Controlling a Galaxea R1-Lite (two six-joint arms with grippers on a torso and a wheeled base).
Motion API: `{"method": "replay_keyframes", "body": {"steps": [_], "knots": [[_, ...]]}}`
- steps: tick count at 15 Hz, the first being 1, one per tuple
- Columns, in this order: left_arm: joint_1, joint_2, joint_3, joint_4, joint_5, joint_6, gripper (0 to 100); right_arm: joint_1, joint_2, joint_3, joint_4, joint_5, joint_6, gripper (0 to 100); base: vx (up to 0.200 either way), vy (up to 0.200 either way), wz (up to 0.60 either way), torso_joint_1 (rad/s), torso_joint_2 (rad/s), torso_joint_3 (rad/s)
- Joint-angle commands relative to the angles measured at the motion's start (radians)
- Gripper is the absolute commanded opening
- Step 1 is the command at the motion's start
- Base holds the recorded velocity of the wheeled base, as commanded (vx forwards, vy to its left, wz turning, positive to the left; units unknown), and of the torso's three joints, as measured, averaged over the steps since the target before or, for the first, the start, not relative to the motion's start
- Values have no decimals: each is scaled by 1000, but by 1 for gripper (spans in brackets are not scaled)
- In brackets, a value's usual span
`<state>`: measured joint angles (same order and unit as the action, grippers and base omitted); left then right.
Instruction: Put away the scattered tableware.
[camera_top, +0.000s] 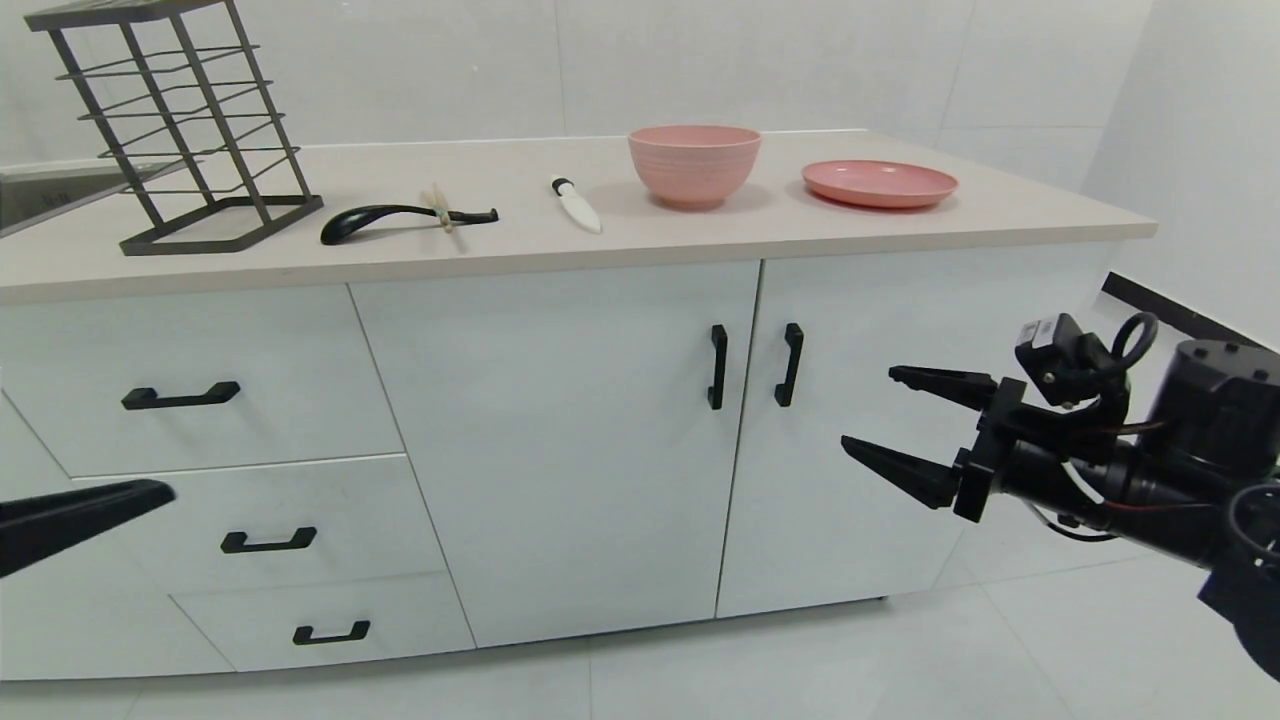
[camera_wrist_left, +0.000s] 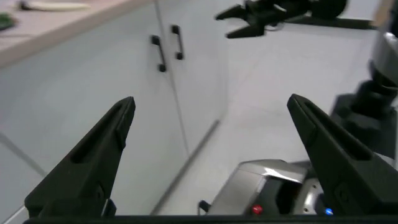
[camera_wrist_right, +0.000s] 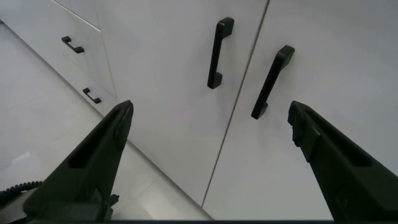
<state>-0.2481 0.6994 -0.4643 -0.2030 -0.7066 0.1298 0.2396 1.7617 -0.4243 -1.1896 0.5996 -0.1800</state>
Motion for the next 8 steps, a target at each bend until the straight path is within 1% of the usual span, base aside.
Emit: {"method": "replay_keyframes", "body": {"steps": [1,3,4,6,8], "knots": [[-140,215,-14,-69,-13,10,100,-2,88,-59,-1,3,-1,100,0,0,0,0,0,0],[-206,336,-17,-170,-13,8,100,1,139,-125,1,5,1,100,0,0,0,0,0,0],[-211,362,-17,-185,-13,8,100,1,151,-137,2,5,1,100,0,0,0,0,0,0],[-215,509,-20,-283,-14,5,100,-5,231,-199,-1,5,-1,100,0,0,0,0,0,0],[-267,620,-20,-400,-13,-1,100,-2,278,-257,-1,2,-3,100,0,0,0,0,0,0]]}}
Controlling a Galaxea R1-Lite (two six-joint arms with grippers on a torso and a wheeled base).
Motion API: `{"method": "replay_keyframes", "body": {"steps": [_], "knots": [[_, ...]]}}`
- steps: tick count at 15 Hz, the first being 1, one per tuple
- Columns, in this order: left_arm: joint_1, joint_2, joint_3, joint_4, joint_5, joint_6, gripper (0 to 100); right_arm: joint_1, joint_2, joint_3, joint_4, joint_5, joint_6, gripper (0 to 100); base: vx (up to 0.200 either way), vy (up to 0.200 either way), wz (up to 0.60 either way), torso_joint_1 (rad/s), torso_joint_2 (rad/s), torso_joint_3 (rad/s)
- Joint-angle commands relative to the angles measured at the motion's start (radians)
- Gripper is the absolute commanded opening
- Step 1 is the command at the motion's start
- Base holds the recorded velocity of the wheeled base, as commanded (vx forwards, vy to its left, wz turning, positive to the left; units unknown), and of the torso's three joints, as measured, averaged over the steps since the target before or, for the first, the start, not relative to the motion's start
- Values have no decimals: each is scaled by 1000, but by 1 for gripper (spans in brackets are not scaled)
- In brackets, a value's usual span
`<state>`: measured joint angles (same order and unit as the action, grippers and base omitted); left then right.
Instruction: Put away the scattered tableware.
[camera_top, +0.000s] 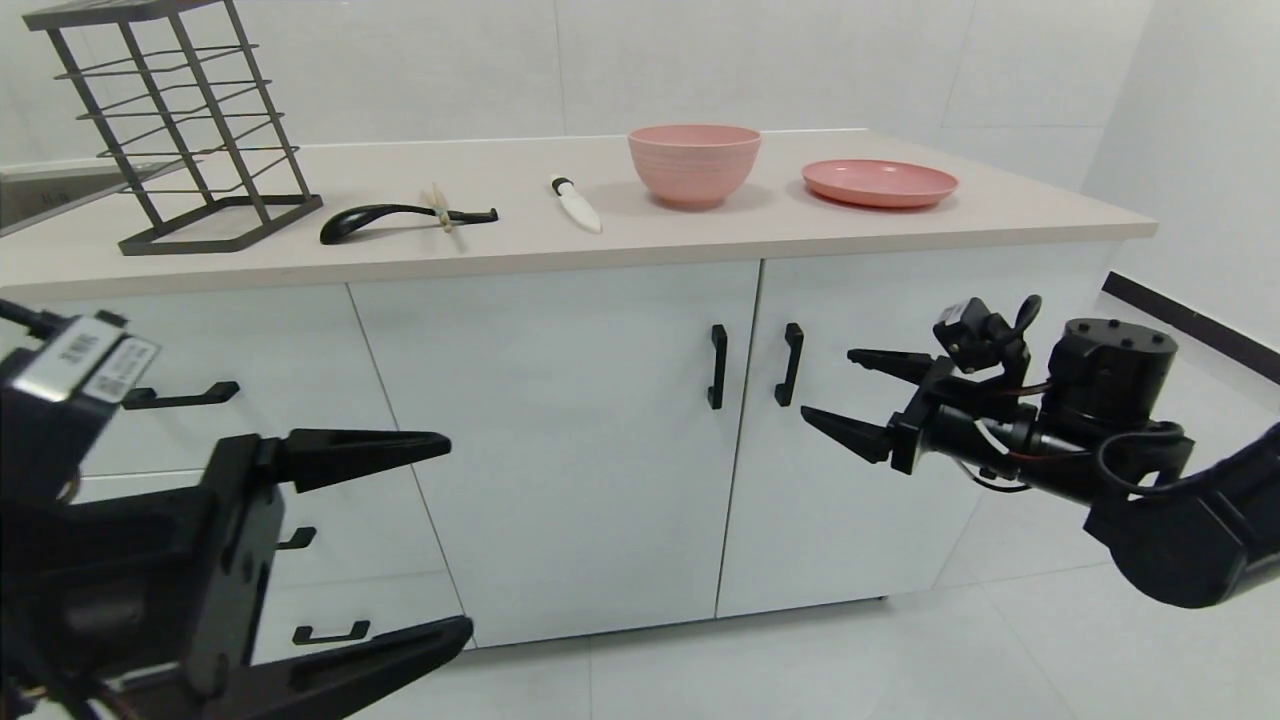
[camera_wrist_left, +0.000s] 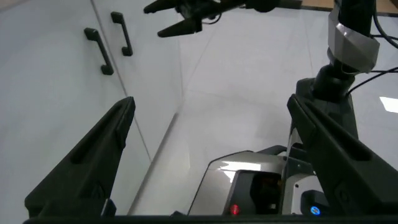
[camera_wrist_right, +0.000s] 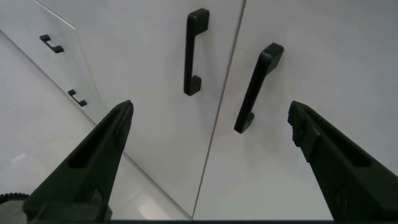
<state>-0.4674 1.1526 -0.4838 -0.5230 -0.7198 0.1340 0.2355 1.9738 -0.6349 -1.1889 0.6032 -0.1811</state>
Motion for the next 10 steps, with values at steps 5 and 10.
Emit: {"method": "replay_keyframes", "body": {"steps": [5,10], "knots": [[-154,398,-68,-310,5,-2,100,10,125,-123,-1,1,-1,100,0,0,0,0,0,0],[-149,532,-180,-319,39,-1,100,41,165,-157,-3,0,-3,100,0,0,0,0,0,0]]}}
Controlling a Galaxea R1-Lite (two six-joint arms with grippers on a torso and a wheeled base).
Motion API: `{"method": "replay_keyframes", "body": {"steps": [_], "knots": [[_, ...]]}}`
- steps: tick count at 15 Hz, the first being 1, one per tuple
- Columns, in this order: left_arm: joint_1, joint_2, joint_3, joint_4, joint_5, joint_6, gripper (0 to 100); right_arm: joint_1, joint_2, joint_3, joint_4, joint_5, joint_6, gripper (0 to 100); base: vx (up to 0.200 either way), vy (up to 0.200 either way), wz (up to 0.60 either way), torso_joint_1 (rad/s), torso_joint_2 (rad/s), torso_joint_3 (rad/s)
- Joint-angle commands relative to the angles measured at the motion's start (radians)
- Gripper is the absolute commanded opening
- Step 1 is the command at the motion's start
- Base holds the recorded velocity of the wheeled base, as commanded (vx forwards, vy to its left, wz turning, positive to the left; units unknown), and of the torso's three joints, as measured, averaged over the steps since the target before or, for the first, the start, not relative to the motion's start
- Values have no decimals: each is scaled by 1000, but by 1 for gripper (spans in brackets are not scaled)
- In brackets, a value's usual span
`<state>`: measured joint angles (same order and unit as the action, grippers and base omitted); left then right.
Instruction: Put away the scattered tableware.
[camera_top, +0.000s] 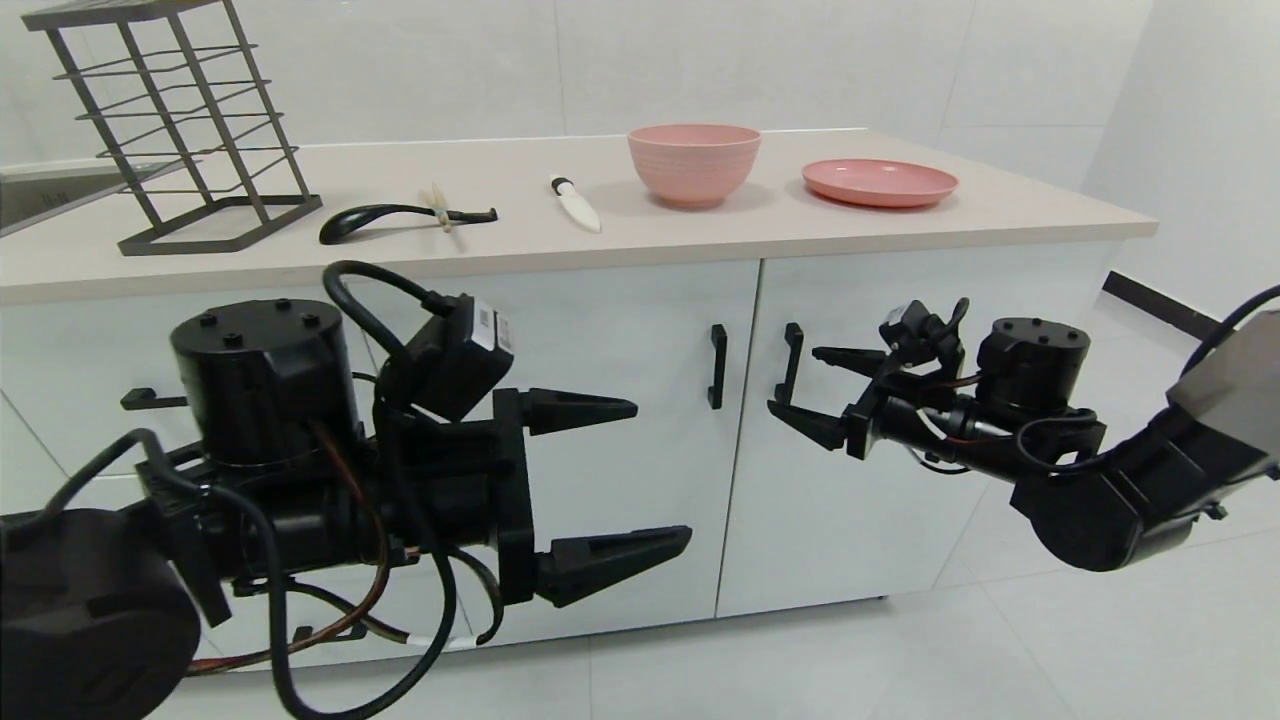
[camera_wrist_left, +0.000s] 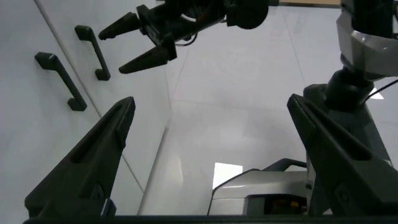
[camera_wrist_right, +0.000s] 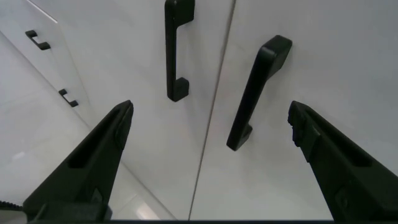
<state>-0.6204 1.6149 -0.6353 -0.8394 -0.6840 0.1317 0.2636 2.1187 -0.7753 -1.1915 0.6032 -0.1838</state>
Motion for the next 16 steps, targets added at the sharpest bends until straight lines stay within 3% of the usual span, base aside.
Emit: {"method": "replay_keyframes", "body": {"steps": [1,5,12,15,16], "knots": [[4,91,-40,-12,9,5,100,20,30,-27,0,1,0,100,0,0,0,0,0,0],[4,175,-96,-106,43,5,100,29,66,-50,-16,1,0,100,0,0,0,0,0,0],[-7,287,-234,-115,47,5,100,28,116,-107,-51,56,3,100,0,0,0,0,0,0],[-16,324,-285,-115,47,3,100,42,70,-7,-85,118,3,100,0,0,0,0,0,0],[-24,336,-311,-109,49,0,100,55,-11,116,-88,121,1,100,0,0,0,0,0,0]]}}
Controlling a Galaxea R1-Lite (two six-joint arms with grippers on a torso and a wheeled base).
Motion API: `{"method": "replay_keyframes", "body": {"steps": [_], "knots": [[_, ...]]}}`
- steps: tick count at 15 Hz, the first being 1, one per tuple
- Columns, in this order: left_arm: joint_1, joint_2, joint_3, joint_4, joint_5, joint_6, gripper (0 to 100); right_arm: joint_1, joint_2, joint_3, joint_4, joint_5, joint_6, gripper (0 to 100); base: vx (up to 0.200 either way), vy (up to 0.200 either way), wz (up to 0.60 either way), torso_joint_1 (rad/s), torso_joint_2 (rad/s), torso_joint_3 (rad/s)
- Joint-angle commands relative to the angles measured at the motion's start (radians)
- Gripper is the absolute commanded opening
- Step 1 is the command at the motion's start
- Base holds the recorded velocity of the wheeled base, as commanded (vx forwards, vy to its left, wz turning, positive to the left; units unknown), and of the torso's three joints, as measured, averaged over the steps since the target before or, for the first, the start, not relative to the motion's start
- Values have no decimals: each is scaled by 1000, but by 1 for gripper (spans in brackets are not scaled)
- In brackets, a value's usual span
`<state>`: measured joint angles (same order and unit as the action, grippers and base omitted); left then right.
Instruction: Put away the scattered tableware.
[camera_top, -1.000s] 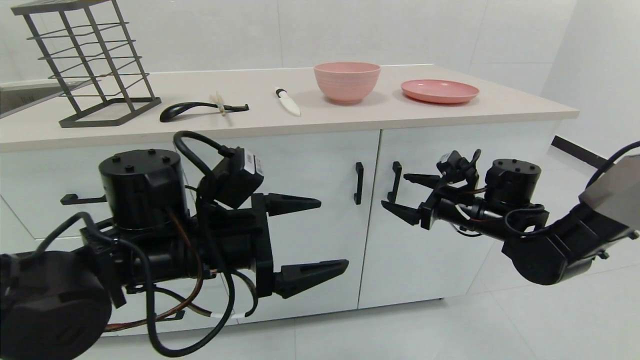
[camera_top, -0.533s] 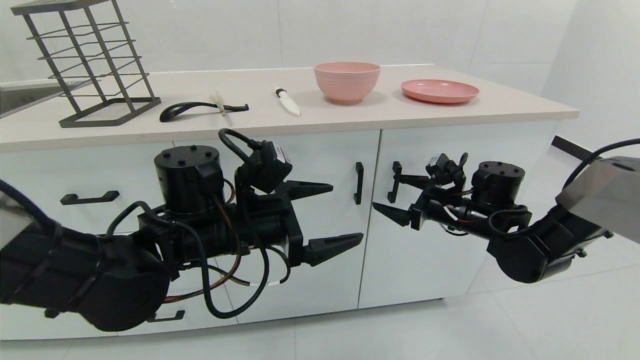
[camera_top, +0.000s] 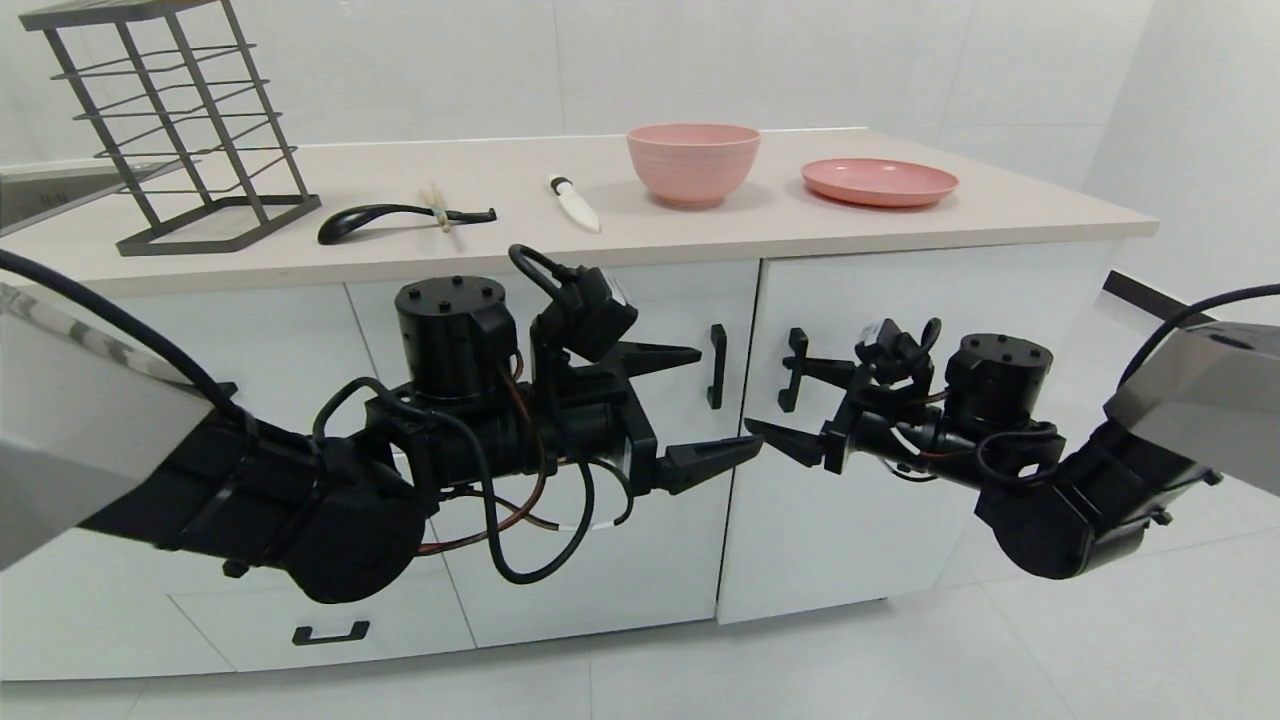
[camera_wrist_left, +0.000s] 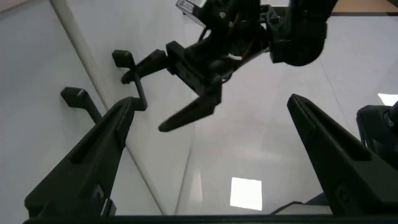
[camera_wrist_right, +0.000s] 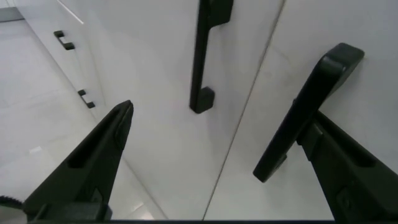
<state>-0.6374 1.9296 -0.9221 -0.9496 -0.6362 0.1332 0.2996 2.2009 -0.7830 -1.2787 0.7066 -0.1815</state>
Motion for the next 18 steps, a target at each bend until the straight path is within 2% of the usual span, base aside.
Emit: {"method": "replay_keyframes", "body": {"steps": [1,3,5,7,8,10,12,15,18], "knots": [[-18,34,-44,3,1,-1,100,23,-144,194,-1,19,-6,100,0,0,0,0,0,0],[-36,60,-83,6,12,-4,100,26,-227,292,-1,25,-6,100,0,0,0,0,0,0],[-87,129,-170,6,16,-7,100,24,-325,392,-1,27,-7,100,0,0,0,0,0,0],[-131,197,-262,5,30,-23,100,21,-374,455,-1,42,-7,100,0,0,0,0,0,0],[-146,238,-319,6,55,-24,100,19,-391,479,-1,51,-7,100,0,0,0,0,0,0],[-165,289,-399,5,61,-24,100,16,-405,493,-1,53,-7,100,0,0,0,0,0,0],[-202,336,-497,-1,61,-60,100,12,-405,496,-1,51,-9,100,0,0,0,0,0,0],[-237,336,-503,-3,55,-72,100,-59,-357,488,-5,48,-10,100,0,0,0,0,0,0],[-252,338,-506,2,53,-73,100,-125,-286,493,-76,51,-44,100,0,0,0,0,0,0]]}}
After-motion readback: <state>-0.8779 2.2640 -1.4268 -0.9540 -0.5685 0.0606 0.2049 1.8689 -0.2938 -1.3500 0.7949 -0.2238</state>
